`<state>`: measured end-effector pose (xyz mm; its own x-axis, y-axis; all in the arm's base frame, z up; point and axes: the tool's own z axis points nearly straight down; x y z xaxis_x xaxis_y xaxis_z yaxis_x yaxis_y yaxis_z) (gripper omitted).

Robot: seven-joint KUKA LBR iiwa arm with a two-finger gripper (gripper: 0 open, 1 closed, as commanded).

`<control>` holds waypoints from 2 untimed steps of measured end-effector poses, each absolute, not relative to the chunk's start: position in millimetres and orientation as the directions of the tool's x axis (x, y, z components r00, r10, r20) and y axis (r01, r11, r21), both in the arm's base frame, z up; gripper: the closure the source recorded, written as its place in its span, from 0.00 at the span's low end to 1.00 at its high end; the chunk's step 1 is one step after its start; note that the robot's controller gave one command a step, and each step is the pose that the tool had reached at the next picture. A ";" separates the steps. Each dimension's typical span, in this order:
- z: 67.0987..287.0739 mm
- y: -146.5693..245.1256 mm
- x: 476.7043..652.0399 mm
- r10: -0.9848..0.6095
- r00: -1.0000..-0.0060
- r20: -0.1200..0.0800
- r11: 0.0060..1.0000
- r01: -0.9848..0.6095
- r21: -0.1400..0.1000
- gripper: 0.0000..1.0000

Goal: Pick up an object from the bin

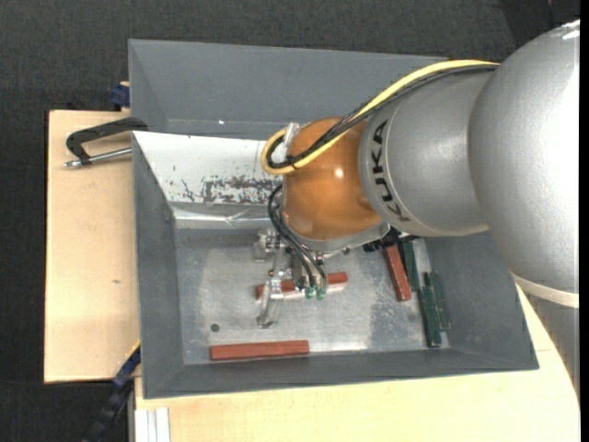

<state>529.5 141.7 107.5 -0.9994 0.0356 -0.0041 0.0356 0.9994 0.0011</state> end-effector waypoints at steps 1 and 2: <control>82.2 80.1 513.3 0.059 -0.998 0.000 0.998 0.059 0.001 1.00; 82.2 80.3 513.3 0.058 -0.998 0.000 0.998 0.058 0.002 0.00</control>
Offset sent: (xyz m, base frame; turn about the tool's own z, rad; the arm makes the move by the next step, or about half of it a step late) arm 0.0000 0.0000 0.0000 0.0000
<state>513.3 80.3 82.2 -0.9983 0.0582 0.0001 0.0582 0.9983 0.0016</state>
